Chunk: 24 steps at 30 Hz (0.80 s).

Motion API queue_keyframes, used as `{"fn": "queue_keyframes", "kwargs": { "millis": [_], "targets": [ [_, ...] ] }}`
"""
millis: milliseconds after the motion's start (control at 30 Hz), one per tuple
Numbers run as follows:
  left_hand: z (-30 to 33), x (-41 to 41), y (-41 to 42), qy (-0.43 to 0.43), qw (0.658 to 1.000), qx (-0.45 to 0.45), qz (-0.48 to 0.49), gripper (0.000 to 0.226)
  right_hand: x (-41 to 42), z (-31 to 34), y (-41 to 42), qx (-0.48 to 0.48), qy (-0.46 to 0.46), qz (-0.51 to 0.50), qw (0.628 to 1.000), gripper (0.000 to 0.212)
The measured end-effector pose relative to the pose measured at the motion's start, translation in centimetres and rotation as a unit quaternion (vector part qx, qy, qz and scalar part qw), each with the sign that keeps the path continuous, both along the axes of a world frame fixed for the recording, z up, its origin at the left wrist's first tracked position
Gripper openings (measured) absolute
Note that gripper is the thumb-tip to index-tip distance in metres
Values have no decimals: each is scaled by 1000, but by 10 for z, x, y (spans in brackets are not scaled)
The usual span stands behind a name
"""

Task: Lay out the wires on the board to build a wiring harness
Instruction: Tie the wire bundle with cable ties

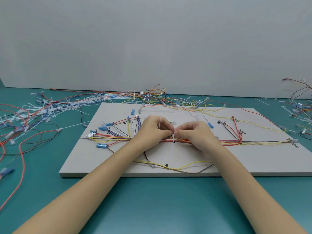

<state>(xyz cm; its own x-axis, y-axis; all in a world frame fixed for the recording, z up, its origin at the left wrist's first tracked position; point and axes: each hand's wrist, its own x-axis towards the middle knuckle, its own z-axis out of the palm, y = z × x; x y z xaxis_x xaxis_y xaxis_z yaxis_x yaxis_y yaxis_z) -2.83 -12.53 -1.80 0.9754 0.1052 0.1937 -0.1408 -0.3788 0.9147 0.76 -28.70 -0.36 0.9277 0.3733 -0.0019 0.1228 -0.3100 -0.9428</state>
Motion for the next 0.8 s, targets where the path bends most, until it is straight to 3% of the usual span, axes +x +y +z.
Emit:
{"fn": "queue_keyframes", "kwargs": {
  "millis": [800],
  "targets": [
    [-4, 2, -4, 2, 1000, -20, -2, 25, -4, 11, 3, -58, 53, -21, 997, 13]
  ]
}}
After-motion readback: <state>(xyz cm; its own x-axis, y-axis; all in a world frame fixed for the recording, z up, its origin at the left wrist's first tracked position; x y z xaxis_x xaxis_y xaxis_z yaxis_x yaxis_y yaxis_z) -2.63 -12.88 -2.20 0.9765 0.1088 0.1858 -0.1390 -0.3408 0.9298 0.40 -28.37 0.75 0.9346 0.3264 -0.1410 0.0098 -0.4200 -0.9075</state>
